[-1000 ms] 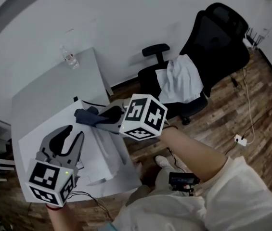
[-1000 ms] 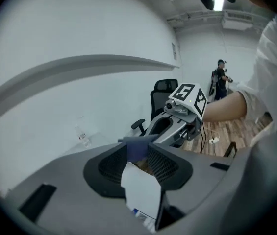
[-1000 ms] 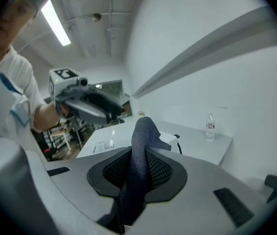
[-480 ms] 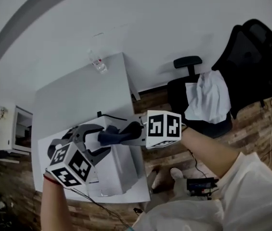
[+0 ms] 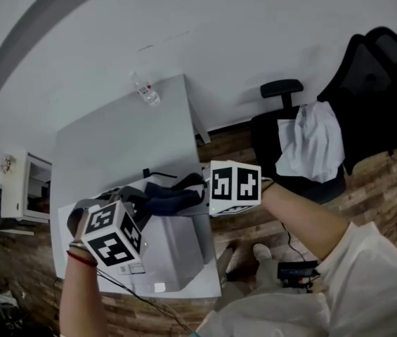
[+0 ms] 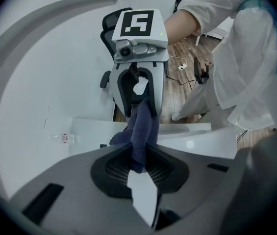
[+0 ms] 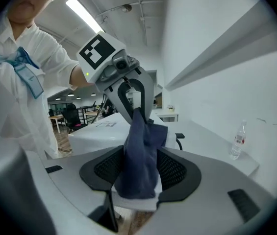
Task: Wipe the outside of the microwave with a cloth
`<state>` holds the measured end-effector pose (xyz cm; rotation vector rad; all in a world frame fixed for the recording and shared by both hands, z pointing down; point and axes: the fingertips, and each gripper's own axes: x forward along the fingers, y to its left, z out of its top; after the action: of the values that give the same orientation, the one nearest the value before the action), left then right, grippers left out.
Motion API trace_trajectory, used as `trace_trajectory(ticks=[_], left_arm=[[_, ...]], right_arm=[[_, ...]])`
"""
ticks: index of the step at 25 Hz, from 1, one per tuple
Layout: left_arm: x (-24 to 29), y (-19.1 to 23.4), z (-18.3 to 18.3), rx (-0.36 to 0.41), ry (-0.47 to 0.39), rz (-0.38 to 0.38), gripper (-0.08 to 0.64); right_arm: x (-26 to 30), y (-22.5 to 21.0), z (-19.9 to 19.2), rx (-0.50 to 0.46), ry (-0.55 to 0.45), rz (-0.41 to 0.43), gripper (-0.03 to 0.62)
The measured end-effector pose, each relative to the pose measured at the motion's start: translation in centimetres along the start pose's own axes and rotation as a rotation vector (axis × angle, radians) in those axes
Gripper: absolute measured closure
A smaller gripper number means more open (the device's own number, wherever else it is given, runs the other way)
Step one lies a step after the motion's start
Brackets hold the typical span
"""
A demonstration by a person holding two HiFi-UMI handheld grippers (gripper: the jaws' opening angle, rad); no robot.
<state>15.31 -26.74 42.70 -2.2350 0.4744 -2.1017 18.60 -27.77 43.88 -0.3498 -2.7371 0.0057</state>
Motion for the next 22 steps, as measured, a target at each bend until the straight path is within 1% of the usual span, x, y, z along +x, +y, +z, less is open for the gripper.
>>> trace_trajectory(ticks=[1,4,7,8,9,10,14,16,18,20,22], left_arm=[[0.1,0.1,0.0,-0.011,0.012,0.001,0.500],[0.3,0.4,0.1,-0.031,0.035,-0.003,0.500],[0.6,0.6,0.2,-0.035,0.070,-0.006,0.500],[0.7,0.6,0.2,-0.036,0.080,-0.005,0.500],[0.8,0.6,0.3,-0.035,0.089,-0.003,0.499],[0.9,0.6,0.5,-0.032,0.098,-0.001,0.499],[1.4,0.9,1.1,-0.027,0.122,0.005,0.497],[1.7,1.6,1.5,-0.022,0.129,0.013,0.495],[2.4,2.4,1.6,-0.028,0.138,0.010,0.494],[3.1,2.8,1.5,-0.053,0.138,-0.012,0.492],[3.3,2.9,1.4,-0.086,0.133,-0.053,0.492]], right_arm=[[-0.6,-0.2,-0.7,0.001,0.013,-0.015,0.377],[-1.7,-0.1,-2.0,-0.011,0.048,-0.038,0.377],[-1.0,-0.1,-3.1,-0.056,0.114,-0.048,0.377],[-0.6,-0.2,-3.4,-0.073,0.136,-0.053,0.392],[-0.2,-0.4,-3.7,-0.088,0.154,-0.059,0.442],[0.1,-0.5,-3.9,-0.101,0.170,-0.065,0.471],[1.7,-1.4,-4.8,-0.116,0.204,-0.086,0.511],[2.3,-2.6,-5.2,-0.108,0.221,-0.112,0.518],[3.0,-3.9,-5.6,-0.078,0.232,-0.134,0.522],[3.9,-4.7,-6.0,-0.029,0.220,-0.138,0.522],[4.8,-5.1,-6.2,0.000,0.213,-0.128,0.522]])
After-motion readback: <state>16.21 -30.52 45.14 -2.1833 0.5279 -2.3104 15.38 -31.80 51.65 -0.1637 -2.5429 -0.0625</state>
